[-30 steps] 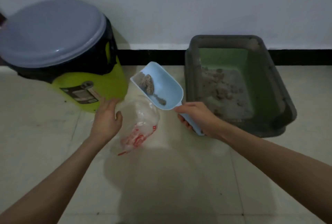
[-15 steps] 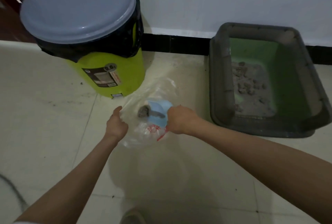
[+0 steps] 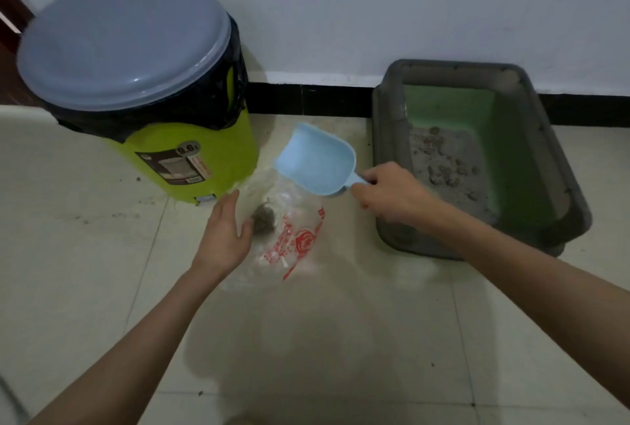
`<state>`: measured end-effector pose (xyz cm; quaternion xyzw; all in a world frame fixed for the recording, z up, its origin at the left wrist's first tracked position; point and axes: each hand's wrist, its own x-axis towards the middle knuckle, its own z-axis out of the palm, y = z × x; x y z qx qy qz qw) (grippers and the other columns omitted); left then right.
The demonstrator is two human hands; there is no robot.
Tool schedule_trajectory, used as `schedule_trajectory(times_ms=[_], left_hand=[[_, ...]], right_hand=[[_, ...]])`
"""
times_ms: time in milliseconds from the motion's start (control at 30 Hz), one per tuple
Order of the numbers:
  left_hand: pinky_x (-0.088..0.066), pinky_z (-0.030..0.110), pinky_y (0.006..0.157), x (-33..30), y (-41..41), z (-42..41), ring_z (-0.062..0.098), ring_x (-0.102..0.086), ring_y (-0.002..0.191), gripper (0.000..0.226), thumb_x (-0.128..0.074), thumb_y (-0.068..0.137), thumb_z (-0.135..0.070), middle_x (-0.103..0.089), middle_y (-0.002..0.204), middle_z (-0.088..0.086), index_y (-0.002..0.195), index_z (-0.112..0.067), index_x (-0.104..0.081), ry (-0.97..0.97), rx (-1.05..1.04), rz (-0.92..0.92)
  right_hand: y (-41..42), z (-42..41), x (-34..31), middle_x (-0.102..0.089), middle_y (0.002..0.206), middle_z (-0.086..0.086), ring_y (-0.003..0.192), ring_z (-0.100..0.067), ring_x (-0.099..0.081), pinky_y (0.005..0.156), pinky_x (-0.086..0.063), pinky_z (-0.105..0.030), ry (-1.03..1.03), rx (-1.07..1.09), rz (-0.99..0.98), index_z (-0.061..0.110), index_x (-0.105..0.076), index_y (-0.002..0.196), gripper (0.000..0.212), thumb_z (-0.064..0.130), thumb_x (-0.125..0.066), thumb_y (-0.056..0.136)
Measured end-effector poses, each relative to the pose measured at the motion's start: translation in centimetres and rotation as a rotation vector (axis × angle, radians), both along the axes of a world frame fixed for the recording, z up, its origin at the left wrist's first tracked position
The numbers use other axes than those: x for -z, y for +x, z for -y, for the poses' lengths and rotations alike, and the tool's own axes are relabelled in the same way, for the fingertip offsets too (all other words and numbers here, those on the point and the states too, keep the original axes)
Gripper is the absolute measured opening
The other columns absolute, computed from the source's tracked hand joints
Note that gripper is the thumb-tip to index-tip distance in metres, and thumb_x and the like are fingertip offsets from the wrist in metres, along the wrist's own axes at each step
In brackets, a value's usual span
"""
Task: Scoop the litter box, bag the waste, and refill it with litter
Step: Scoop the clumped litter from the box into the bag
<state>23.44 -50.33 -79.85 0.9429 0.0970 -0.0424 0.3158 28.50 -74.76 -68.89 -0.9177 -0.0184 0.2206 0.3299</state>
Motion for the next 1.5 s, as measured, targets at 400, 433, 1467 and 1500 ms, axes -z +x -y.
schedule_trajectory(times_ms=[400, 433, 1467, 1500], left_hand=[[-0.002, 0.039, 0.117, -6.3, 8.2, 16.9, 0.018, -0.002, 0.145, 0.055, -0.022, 0.100, -0.037, -0.007, 0.158, 0.004, 0.149, -0.015, -0.010, 0.330, 0.589, 0.127], [-0.001, 0.040, 0.117, -6.2, 8.9, 18.1, 0.017, 0.000, 0.145, 0.056, -0.019, 0.100, -0.038, -0.005, 0.158, 0.003, 0.149, -0.015, -0.008, 0.323, 0.588, 0.098], [-0.006, 0.042, 0.119, -2.9, 11.3, 24.1, 0.021, 0.008, 0.145, 0.056, -0.022, 0.100, -0.021, 0.016, 0.156, 0.003, 0.149, -0.012, 0.004, 0.253, 0.407, 0.079], [-0.006, 0.042, 0.119, -2.9, 11.3, 24.2, 0.021, 0.008, 0.145, 0.056, -0.023, 0.100, -0.021, 0.015, 0.156, 0.003, 0.149, -0.012, 0.004, 0.252, 0.405, 0.080]], right_hand=[[1.8, 15.1, 0.4, -0.050, 0.055, -0.008, 0.046, -0.019, -0.042, 0.047, -0.033, -0.025, 0.271, 0.636, 0.049, 0.007, -0.052, 0.059, 0.031, 0.020, -0.050, 0.087], [1.7, 15.8, 1.5, -0.051, 0.054, -0.009, 0.046, -0.020, -0.043, 0.047, -0.033, -0.024, 0.234, 0.661, 0.010, 0.007, -0.053, 0.057, 0.031, 0.020, -0.051, 0.086], [8.6, 18.3, 13.1, -0.042, 0.069, -0.008, 0.054, -0.017, -0.037, 0.046, -0.031, -0.027, 0.525, 0.969, -0.432, 0.003, -0.045, 0.095, 0.013, 0.010, -0.041, 0.086], [8.9, 18.3, 13.2, -0.043, 0.068, -0.008, 0.054, -0.017, -0.037, 0.046, -0.030, -0.026, 0.500, 0.967, -0.414, 0.003, -0.046, 0.093, 0.012, 0.010, -0.041, 0.085]])
